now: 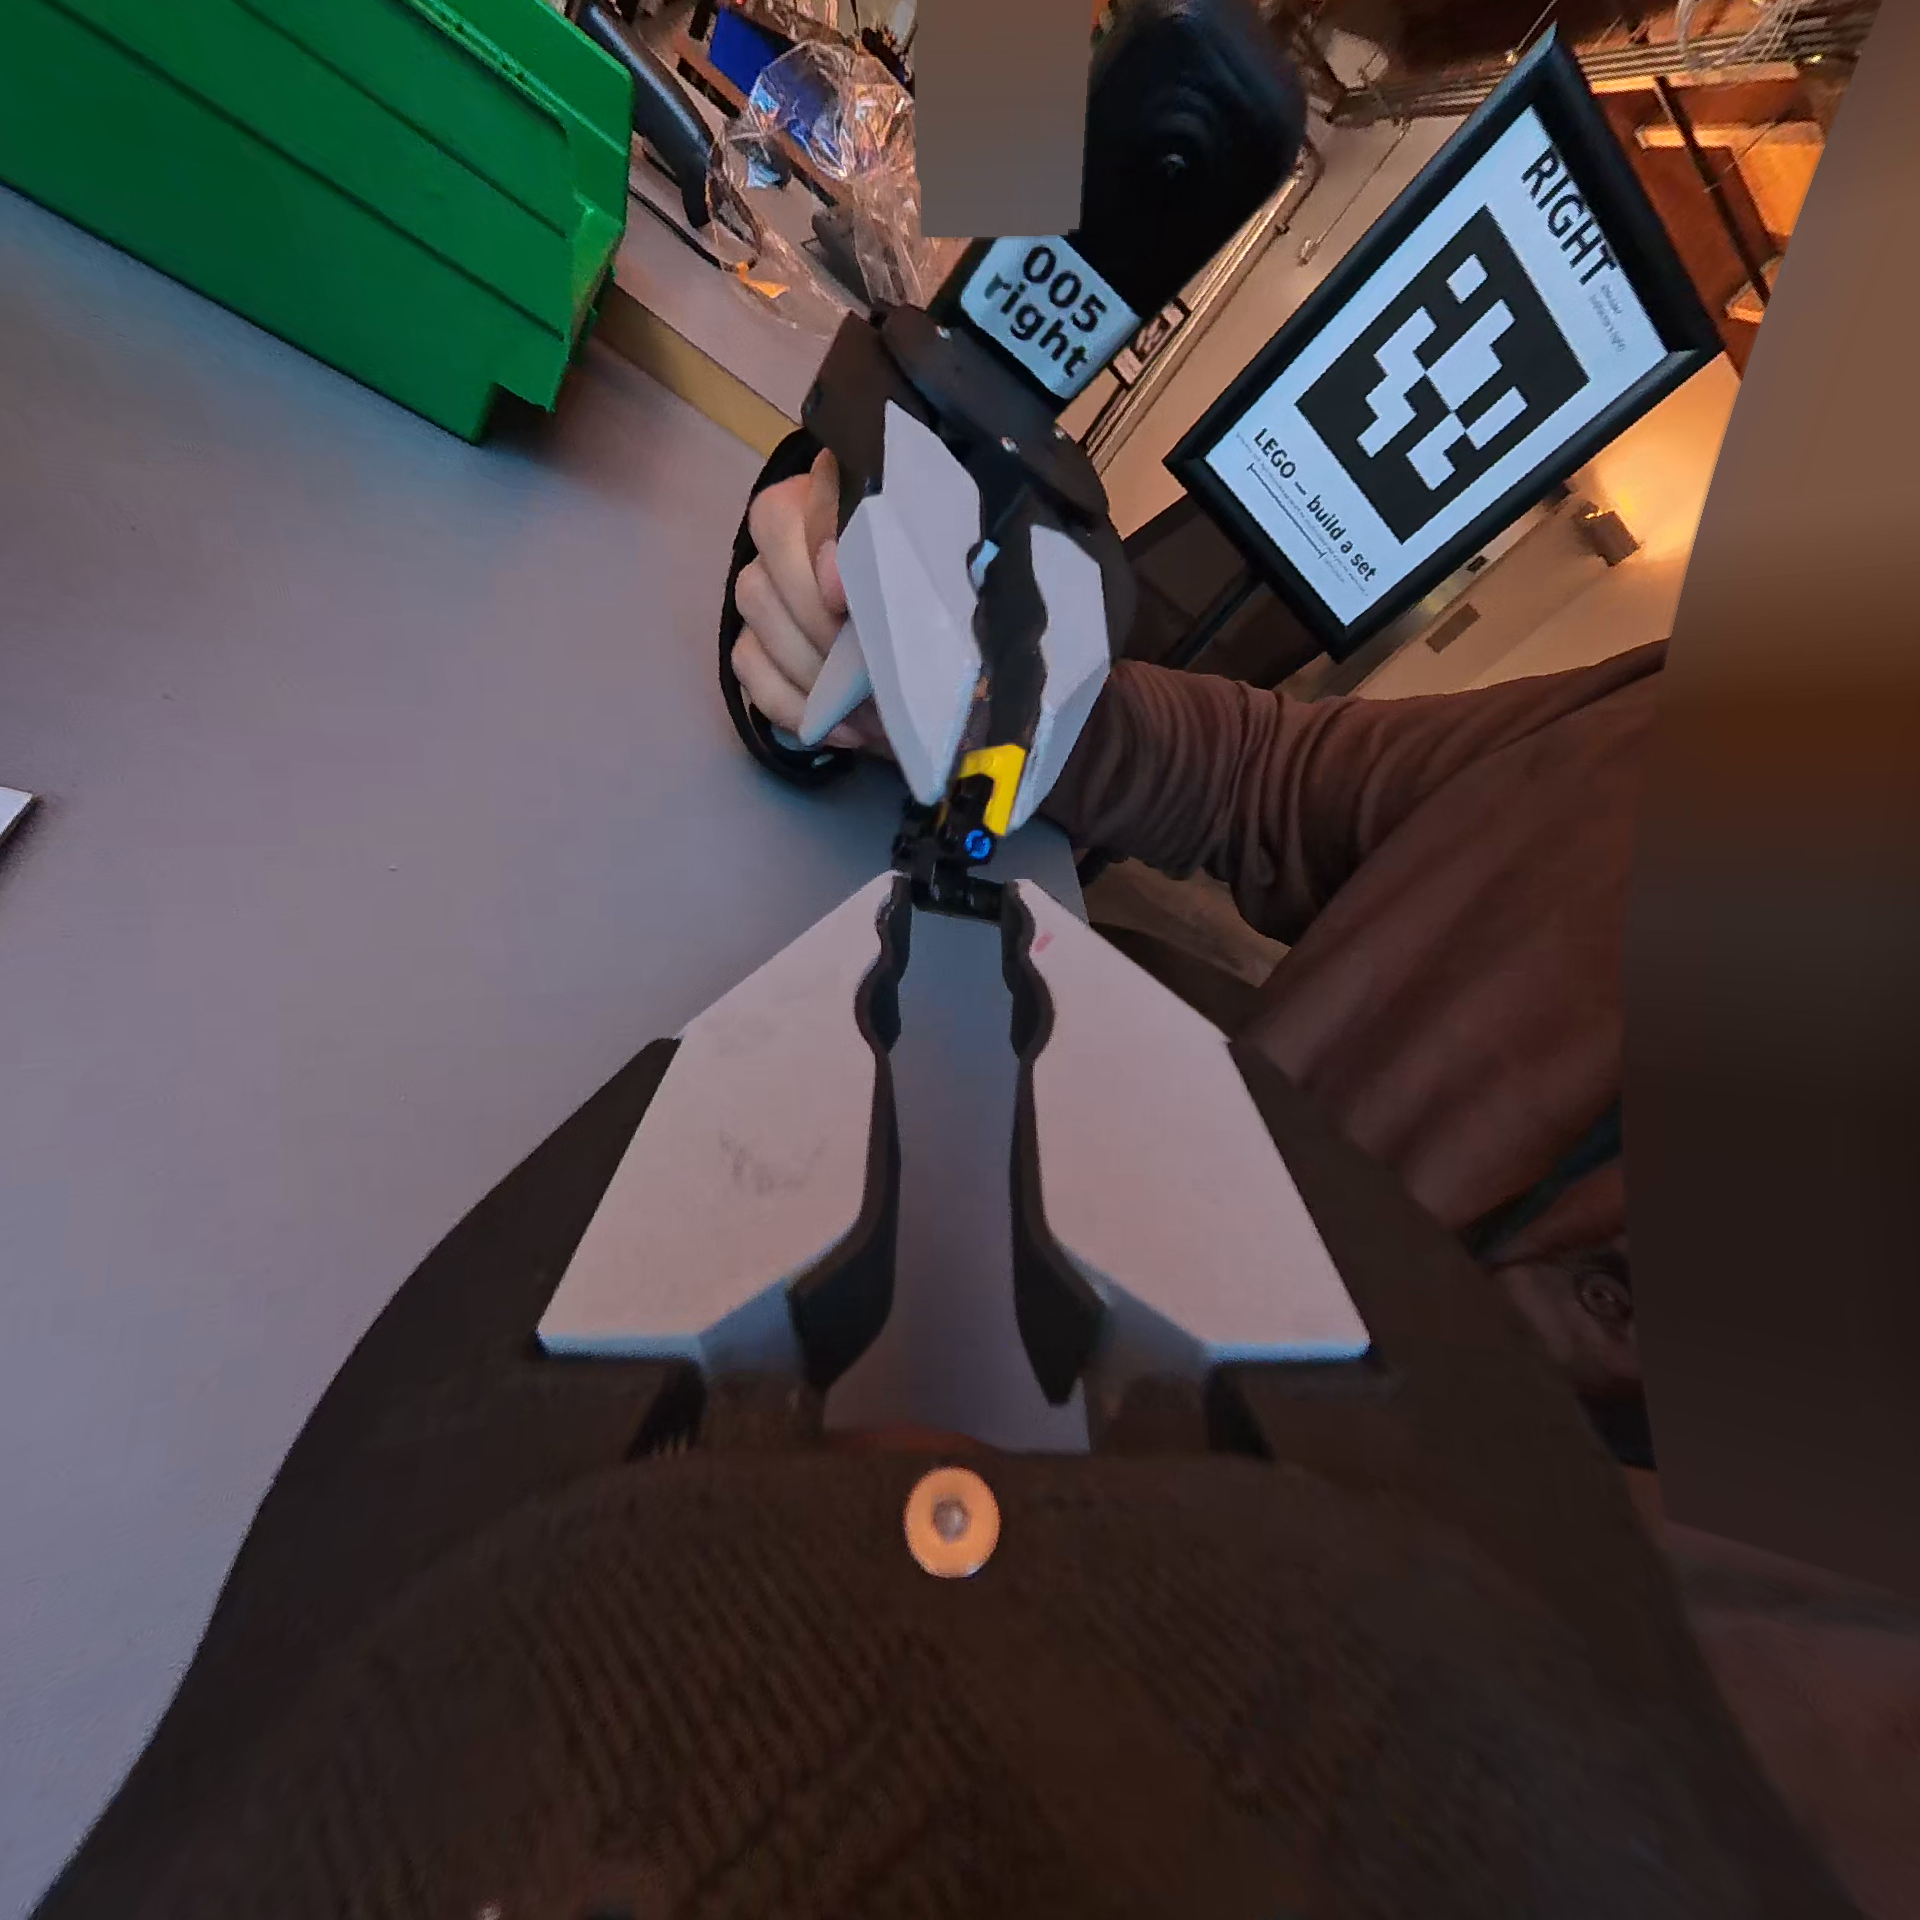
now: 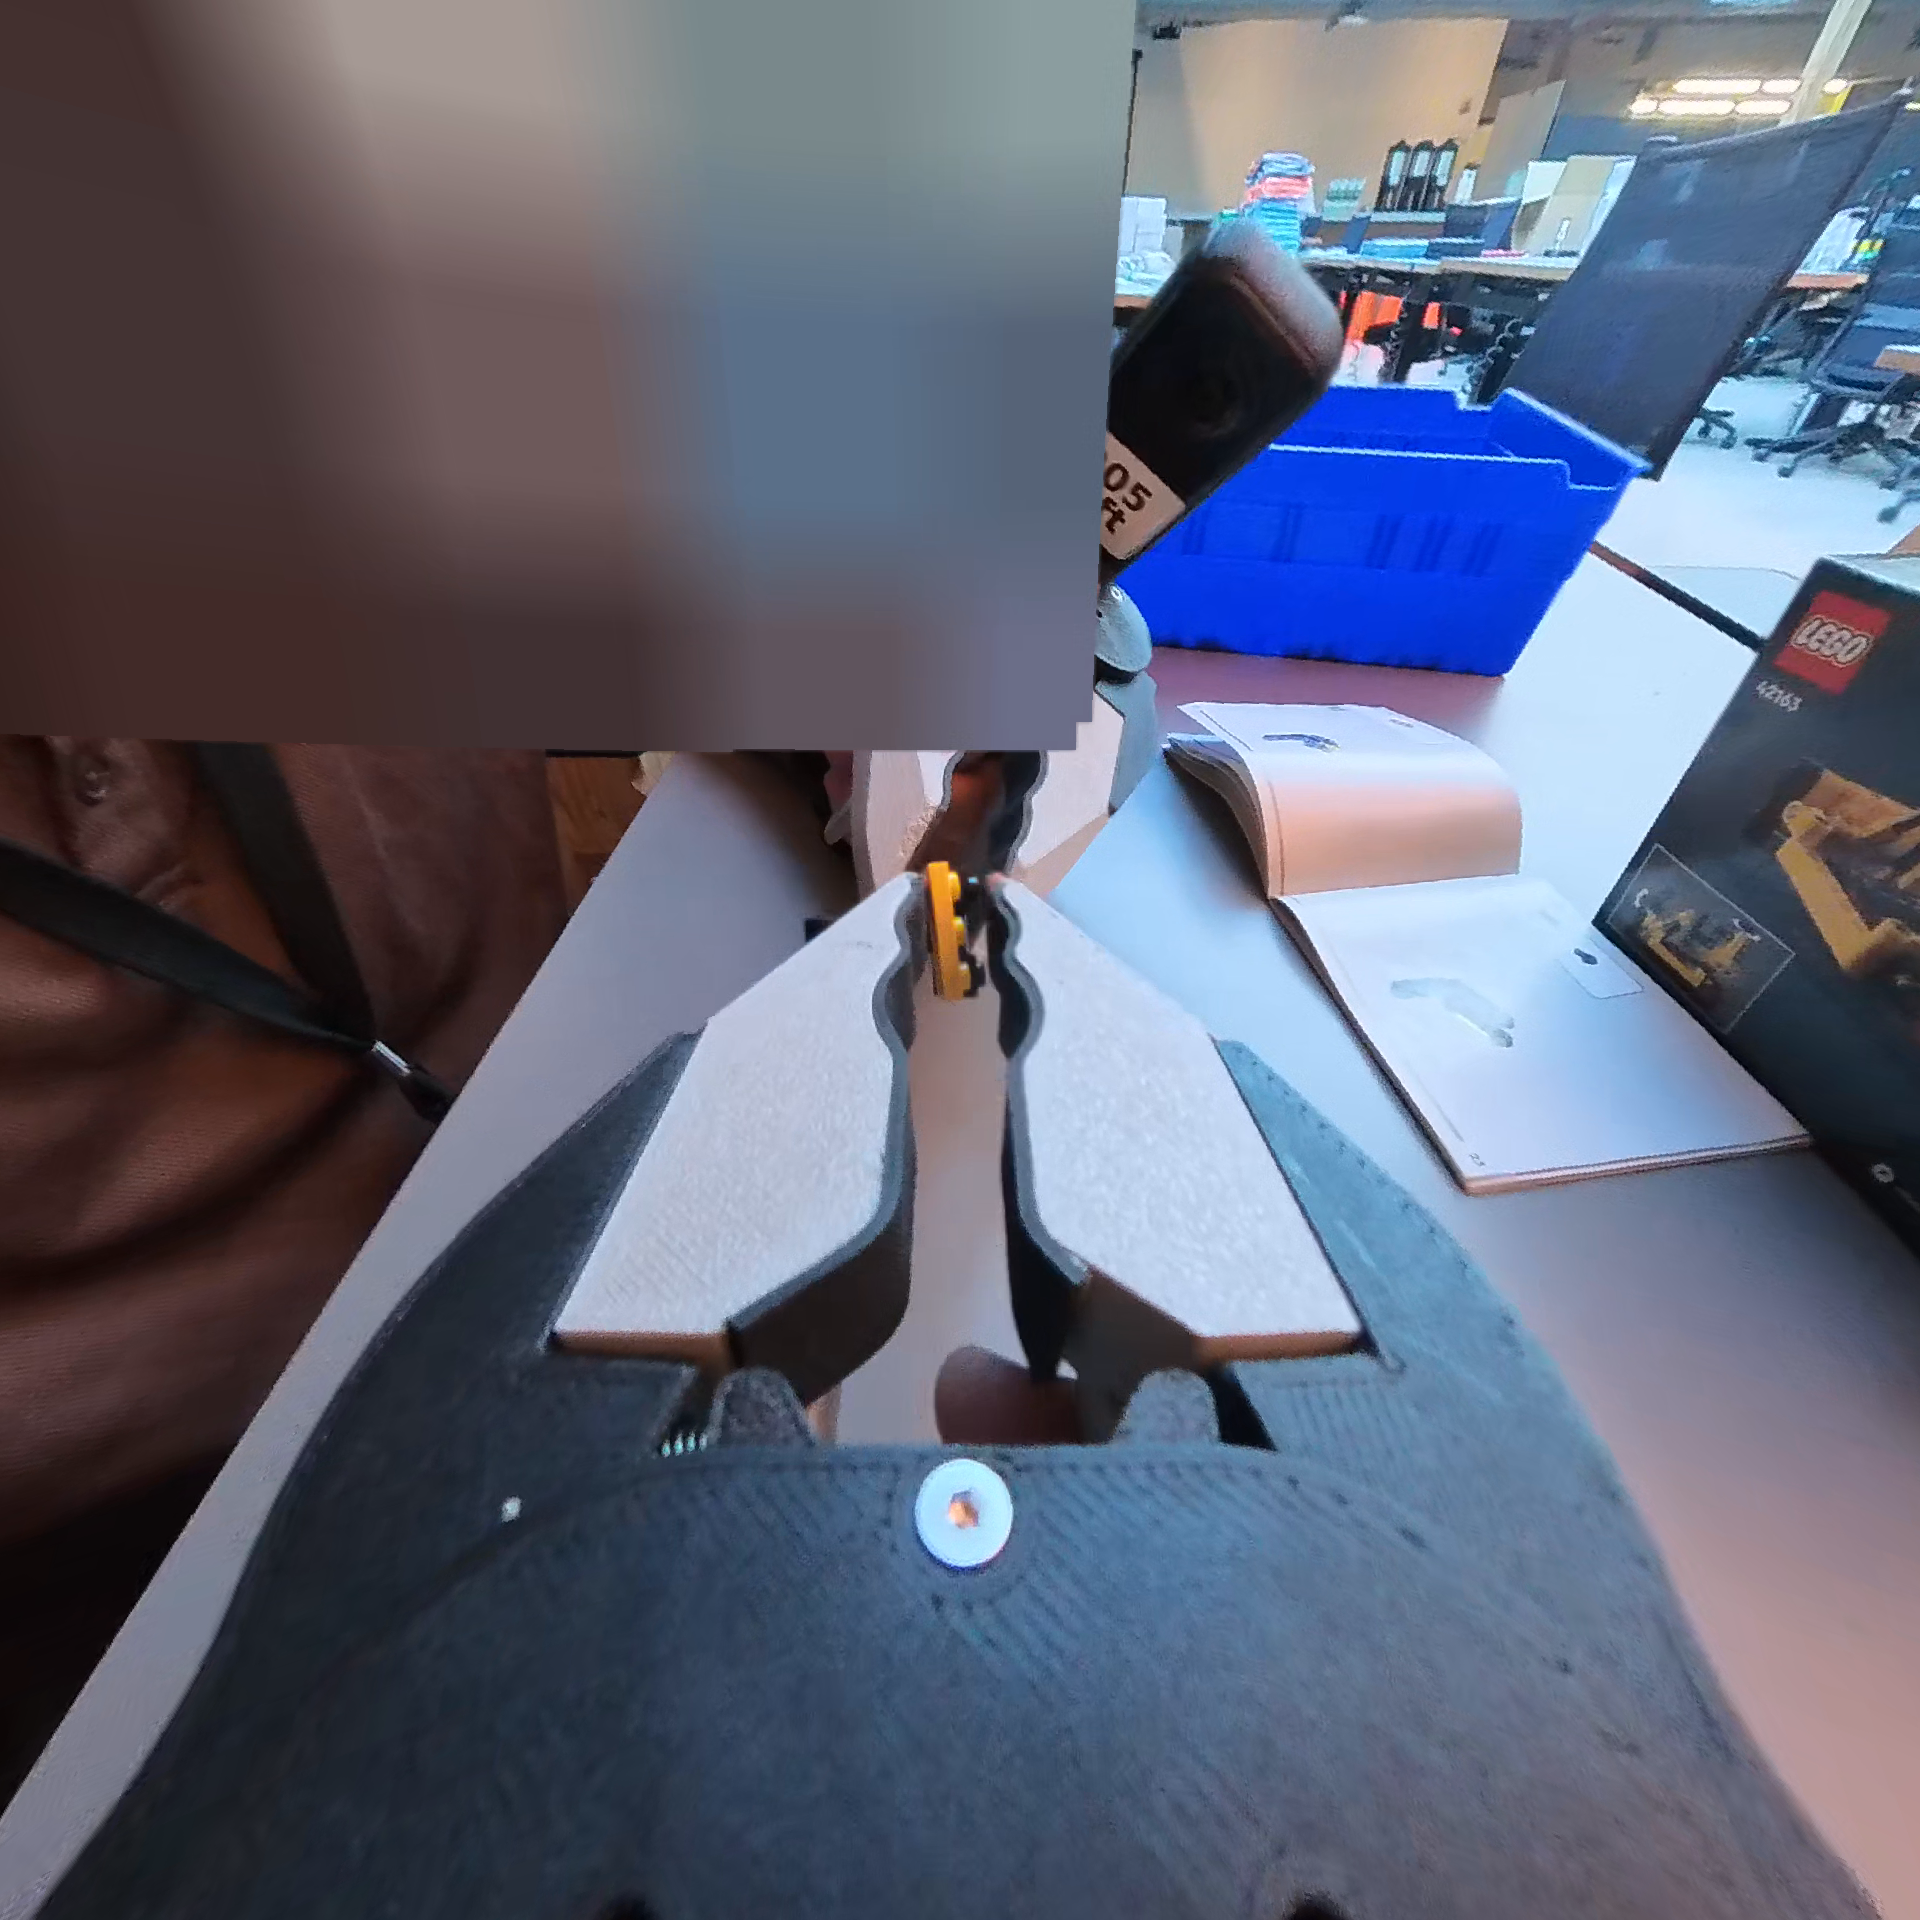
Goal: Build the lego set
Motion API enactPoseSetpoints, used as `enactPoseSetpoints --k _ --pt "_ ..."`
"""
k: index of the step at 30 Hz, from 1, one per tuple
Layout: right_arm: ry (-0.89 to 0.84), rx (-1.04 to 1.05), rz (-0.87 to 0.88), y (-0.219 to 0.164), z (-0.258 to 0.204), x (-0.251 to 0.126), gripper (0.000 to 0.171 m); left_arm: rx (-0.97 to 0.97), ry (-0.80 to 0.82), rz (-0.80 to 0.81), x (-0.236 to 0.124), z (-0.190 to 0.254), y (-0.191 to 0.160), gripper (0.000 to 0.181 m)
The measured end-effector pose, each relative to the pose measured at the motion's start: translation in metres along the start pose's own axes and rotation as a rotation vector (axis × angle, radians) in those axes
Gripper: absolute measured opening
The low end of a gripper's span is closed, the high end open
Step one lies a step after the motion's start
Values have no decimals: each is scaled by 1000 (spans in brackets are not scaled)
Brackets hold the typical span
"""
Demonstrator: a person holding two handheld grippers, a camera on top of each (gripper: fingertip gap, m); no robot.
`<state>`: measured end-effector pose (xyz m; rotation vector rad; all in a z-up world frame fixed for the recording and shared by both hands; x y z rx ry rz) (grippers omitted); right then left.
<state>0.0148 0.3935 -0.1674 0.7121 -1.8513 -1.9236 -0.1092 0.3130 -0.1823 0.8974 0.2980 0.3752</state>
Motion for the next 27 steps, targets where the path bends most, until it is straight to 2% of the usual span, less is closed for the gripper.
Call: enactPoseSetpoints --k 2,4,27 --pt "-8 -9 -28 -2 0 2 10 -11 -5 4 0 0 0 14" --pt "-9 -25 -37 -2 -2 2 6 -10 1 2 1 0 -1 14" --pt "-85 -31 -74 3 -6 2 3 -48 24 22 3 0 -2 14"
Point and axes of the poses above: each gripper's, where its closed fingertips meet, x out along the fingers, y out of its top, z = x × y across the jaws, the point moved 8 cm from there along -x, back along the fingers, and after that the axes turned 3 degrees about z, right-handed, at the moved point
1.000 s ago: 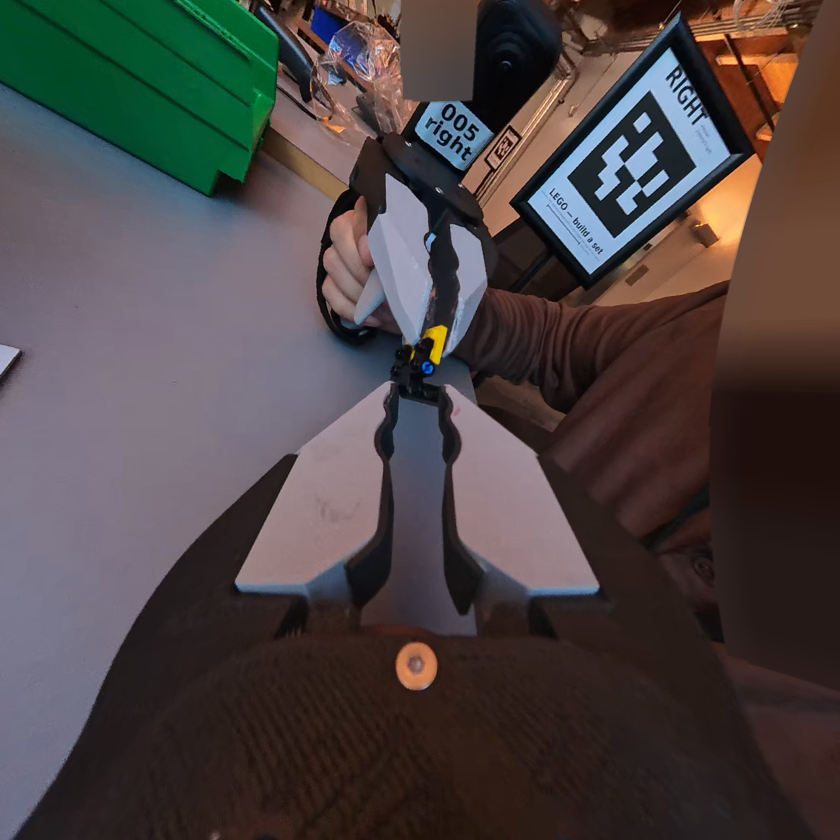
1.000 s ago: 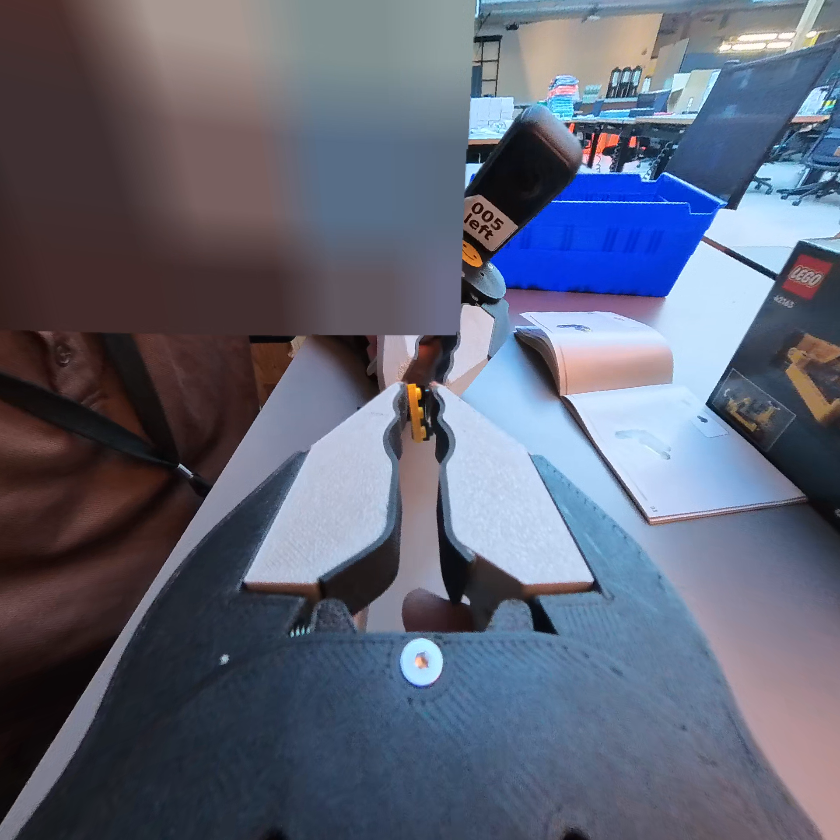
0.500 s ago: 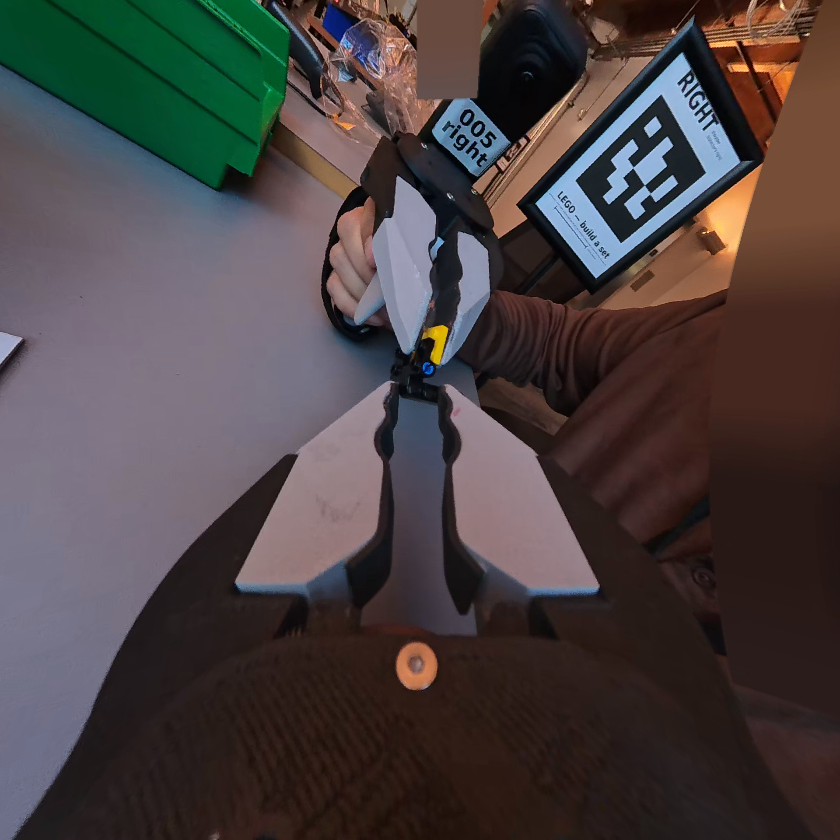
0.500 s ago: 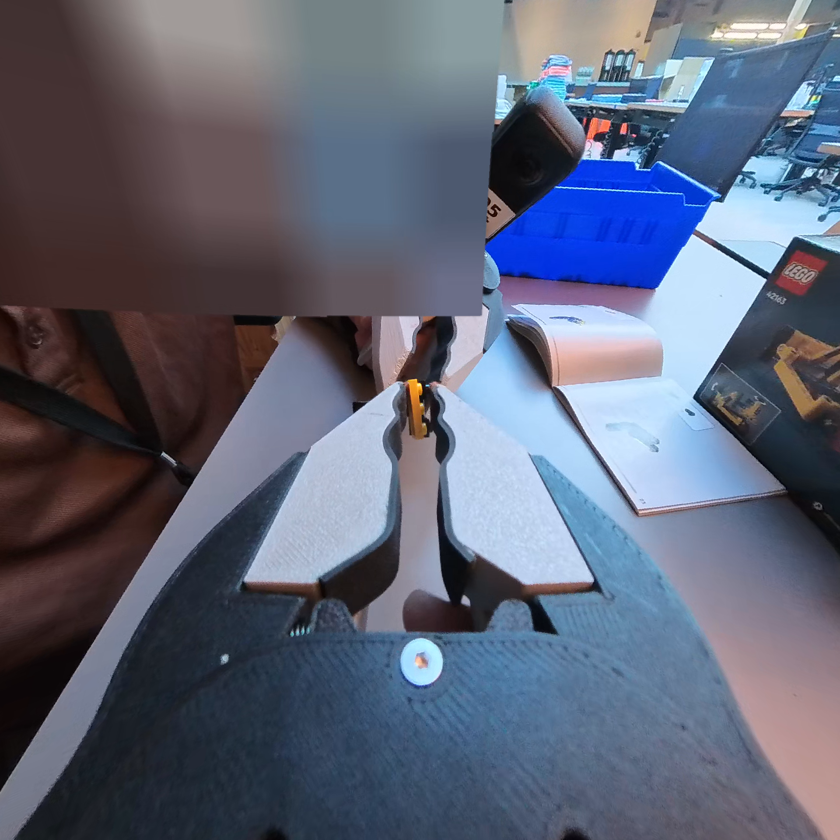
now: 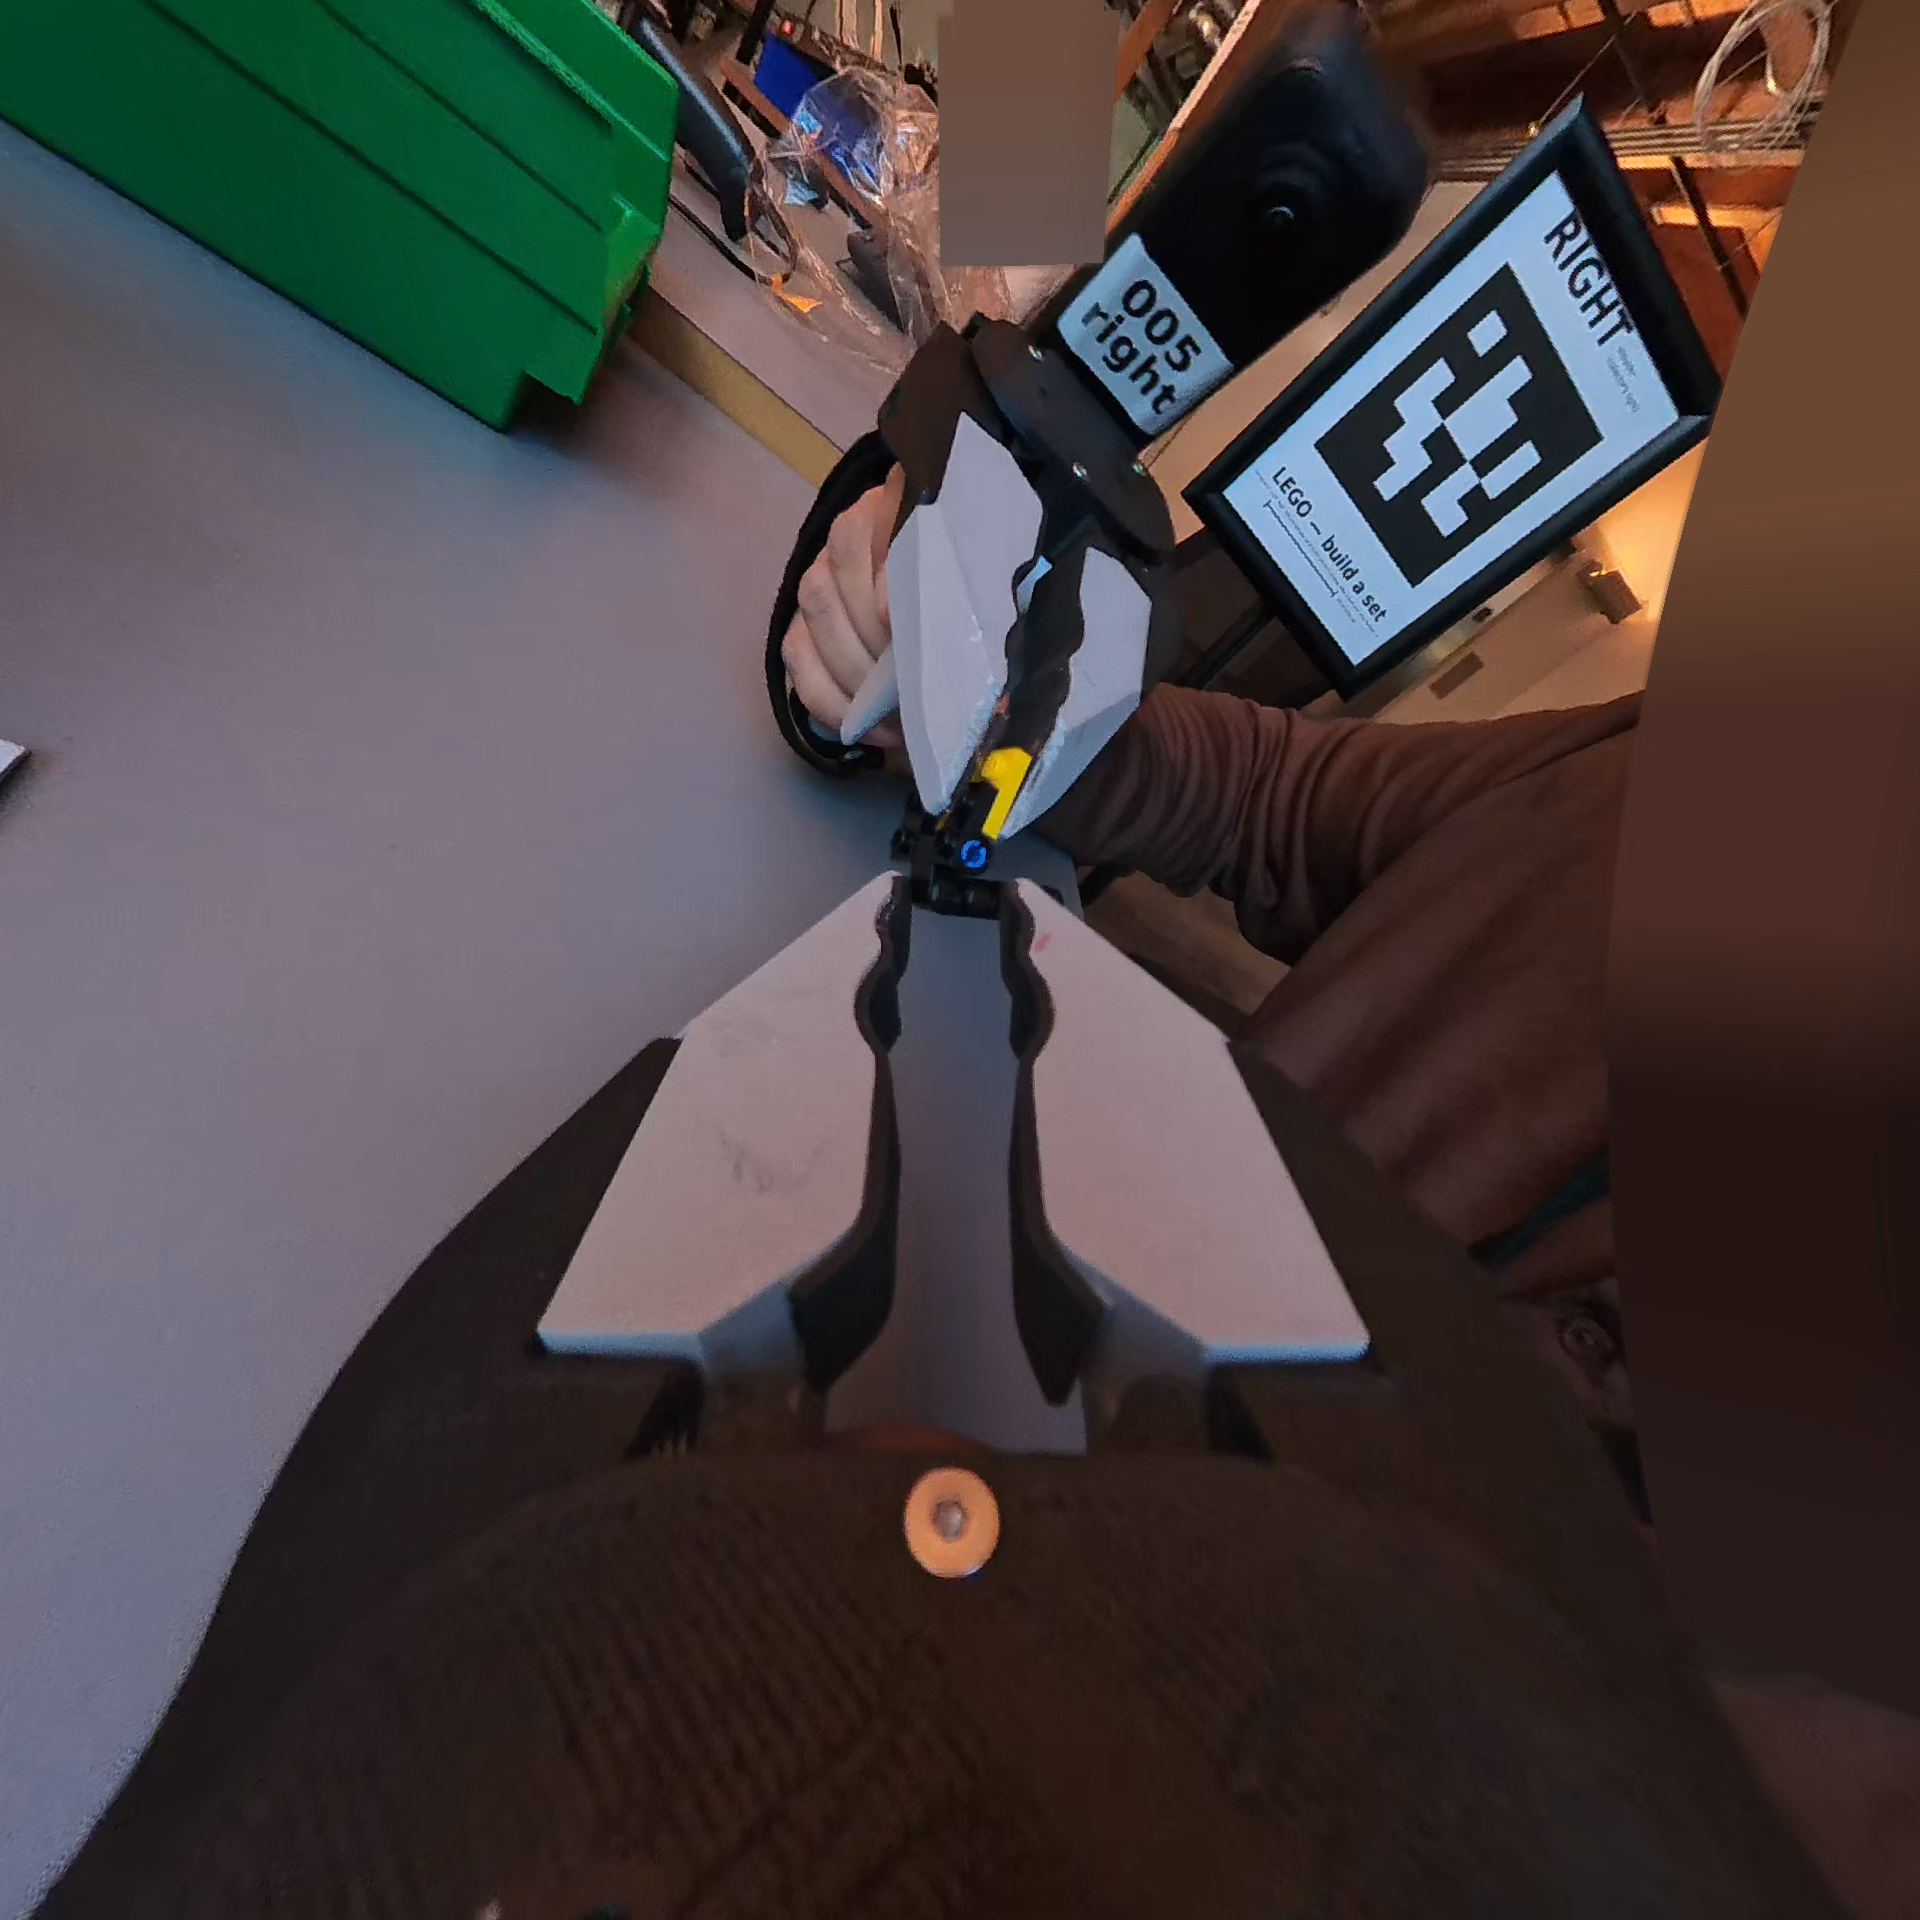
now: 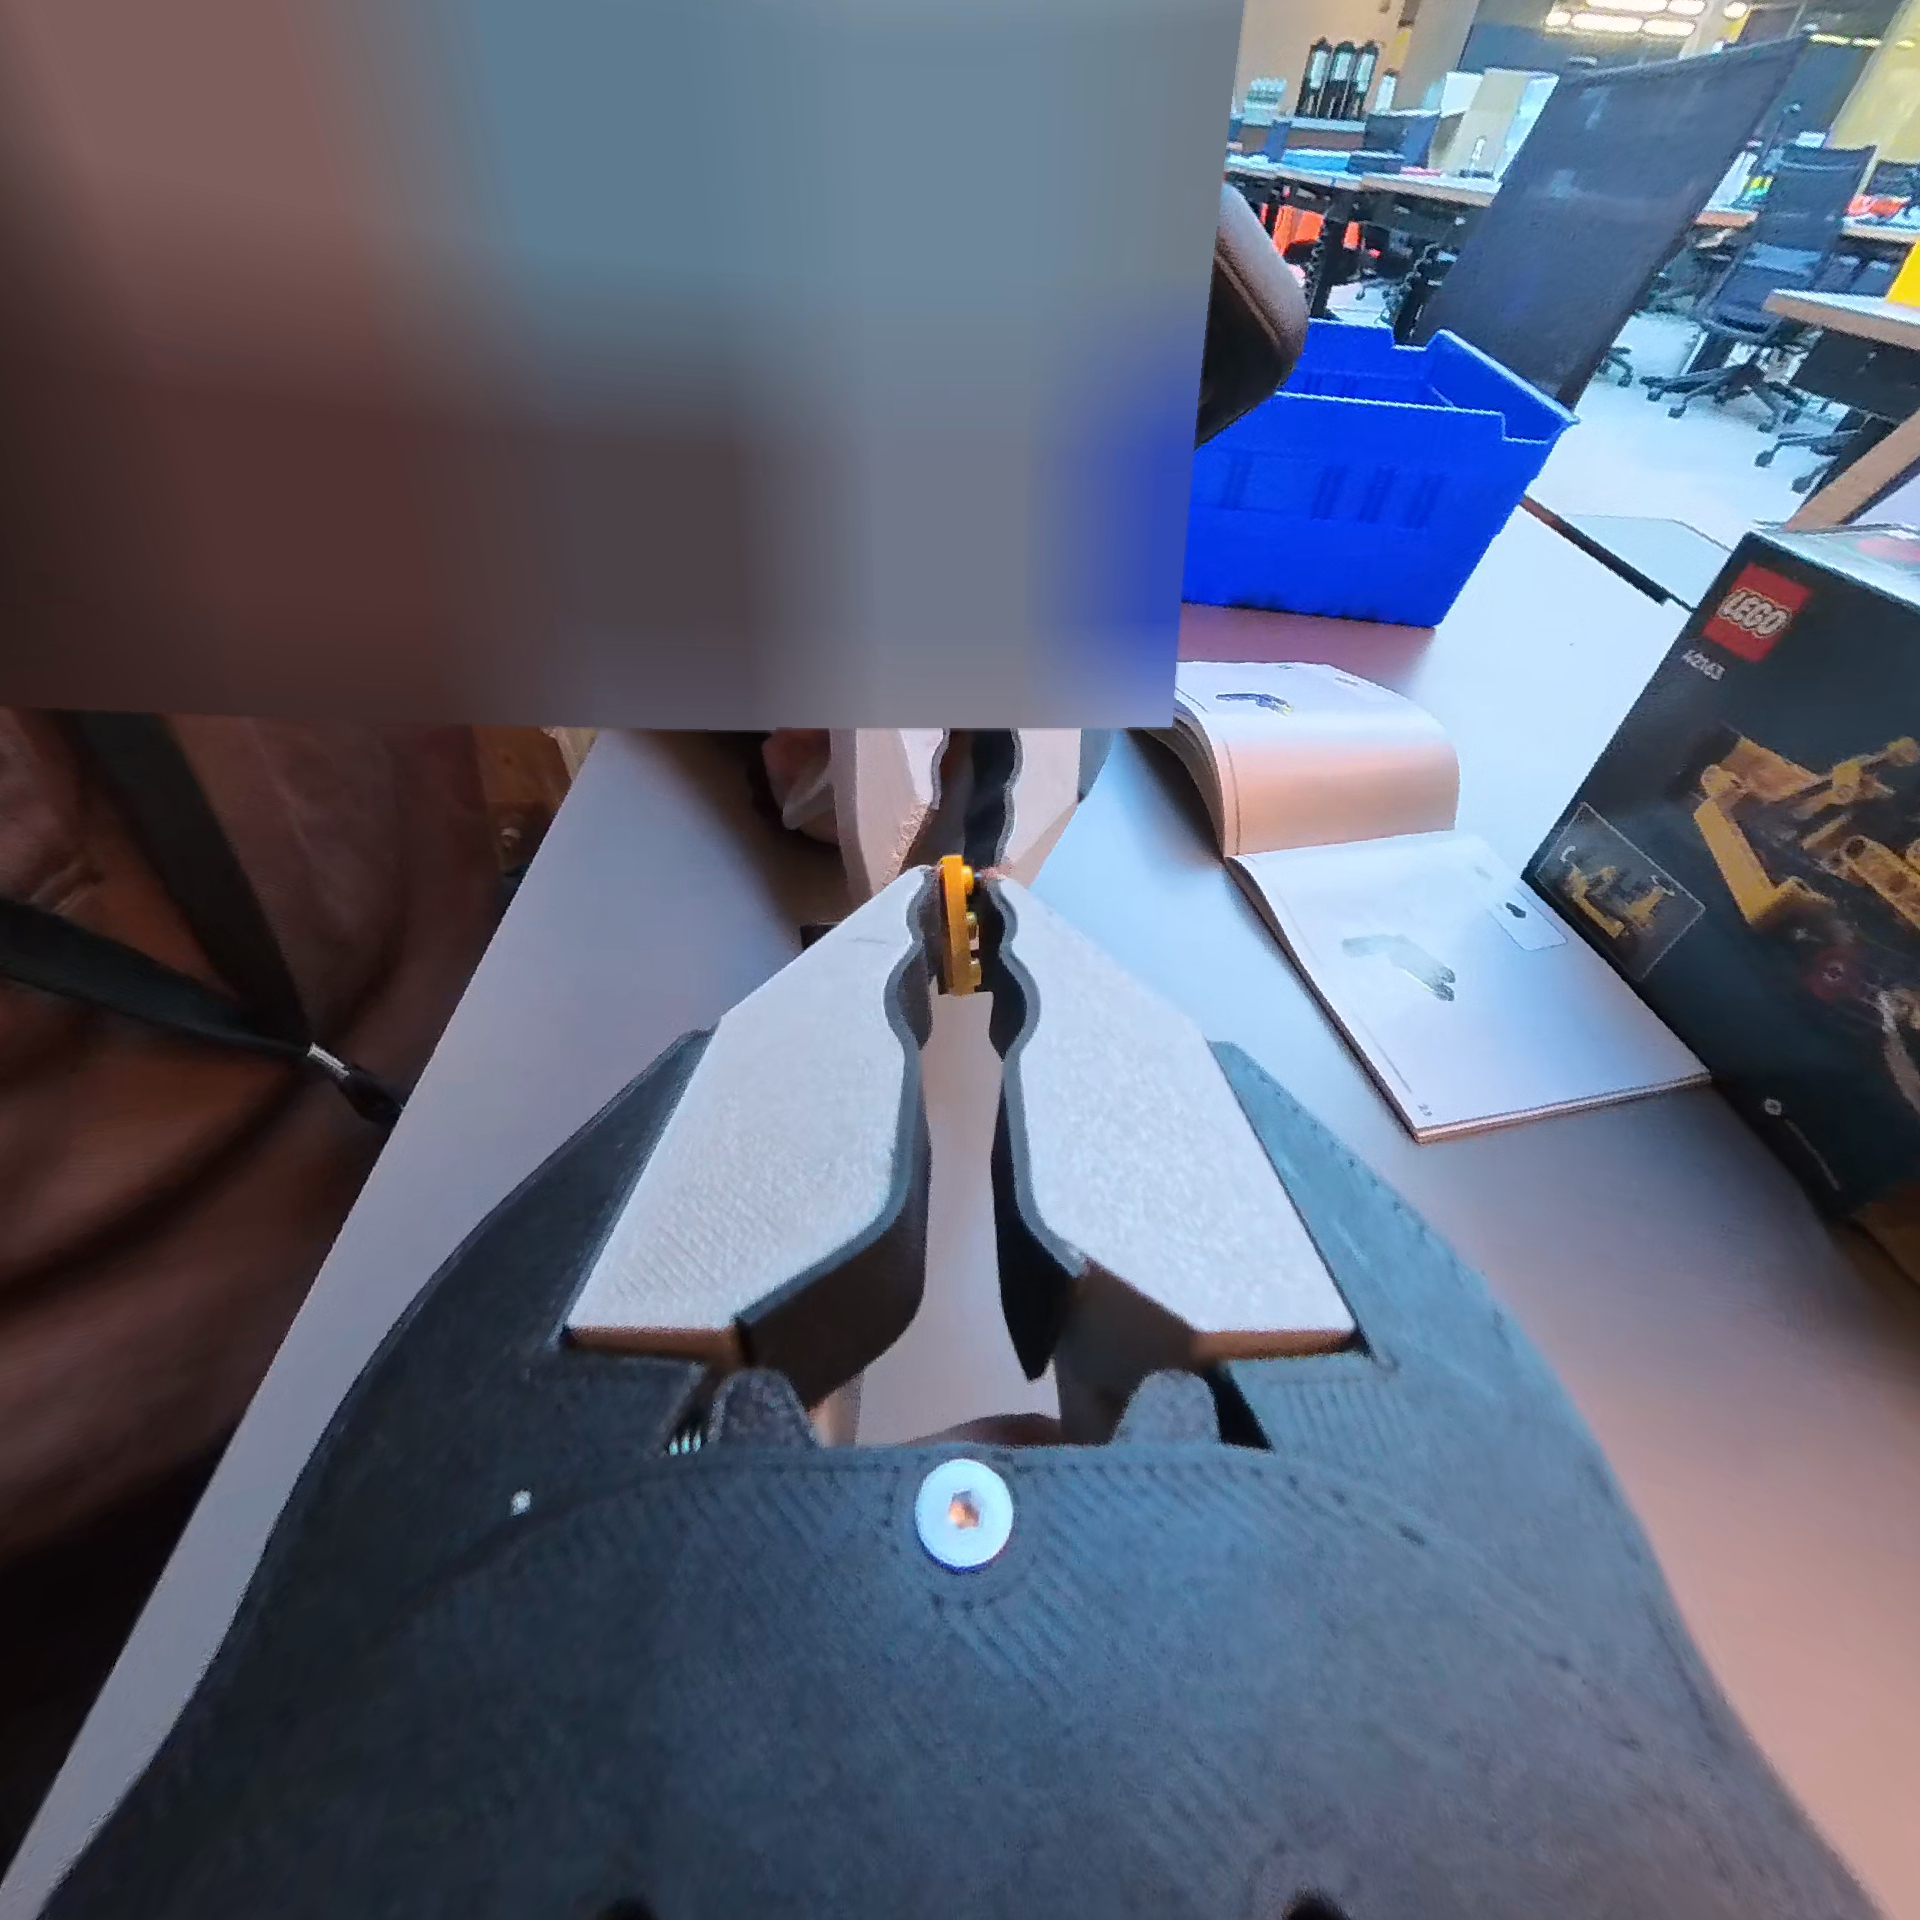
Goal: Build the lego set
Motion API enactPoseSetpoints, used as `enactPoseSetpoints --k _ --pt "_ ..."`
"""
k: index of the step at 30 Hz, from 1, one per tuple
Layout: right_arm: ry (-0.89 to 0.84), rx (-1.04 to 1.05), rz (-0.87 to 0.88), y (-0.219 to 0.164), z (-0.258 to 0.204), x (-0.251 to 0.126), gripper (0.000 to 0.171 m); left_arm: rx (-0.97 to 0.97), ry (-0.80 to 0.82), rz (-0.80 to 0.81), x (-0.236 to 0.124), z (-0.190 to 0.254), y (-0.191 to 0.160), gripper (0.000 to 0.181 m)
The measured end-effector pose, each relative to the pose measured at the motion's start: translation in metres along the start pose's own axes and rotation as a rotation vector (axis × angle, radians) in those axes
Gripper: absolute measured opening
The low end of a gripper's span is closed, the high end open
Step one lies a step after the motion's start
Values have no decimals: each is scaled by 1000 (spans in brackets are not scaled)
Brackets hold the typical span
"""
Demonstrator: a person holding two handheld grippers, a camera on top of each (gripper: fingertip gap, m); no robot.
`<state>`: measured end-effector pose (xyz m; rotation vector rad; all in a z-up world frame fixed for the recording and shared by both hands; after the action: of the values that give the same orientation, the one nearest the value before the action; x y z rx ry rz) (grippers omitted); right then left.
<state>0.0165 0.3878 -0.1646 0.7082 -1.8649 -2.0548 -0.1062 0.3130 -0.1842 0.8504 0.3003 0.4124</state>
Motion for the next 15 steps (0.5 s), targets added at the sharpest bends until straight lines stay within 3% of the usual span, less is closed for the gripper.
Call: enactPoseSetpoints --k 15 --pt "54 -68 52 2 -2 0 4 32 -32 -11 -3 2 1 9"
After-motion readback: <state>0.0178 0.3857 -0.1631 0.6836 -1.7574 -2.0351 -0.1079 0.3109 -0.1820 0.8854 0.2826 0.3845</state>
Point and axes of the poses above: each gripper's, where its closed fingertips meet, x out along the fingers, y out of its top, z = x × y across the jaws, the point moved 8 cm from there along -x, back along the fingers, and after that the axes turned 3 degrees about z, right-handed, at the moved point
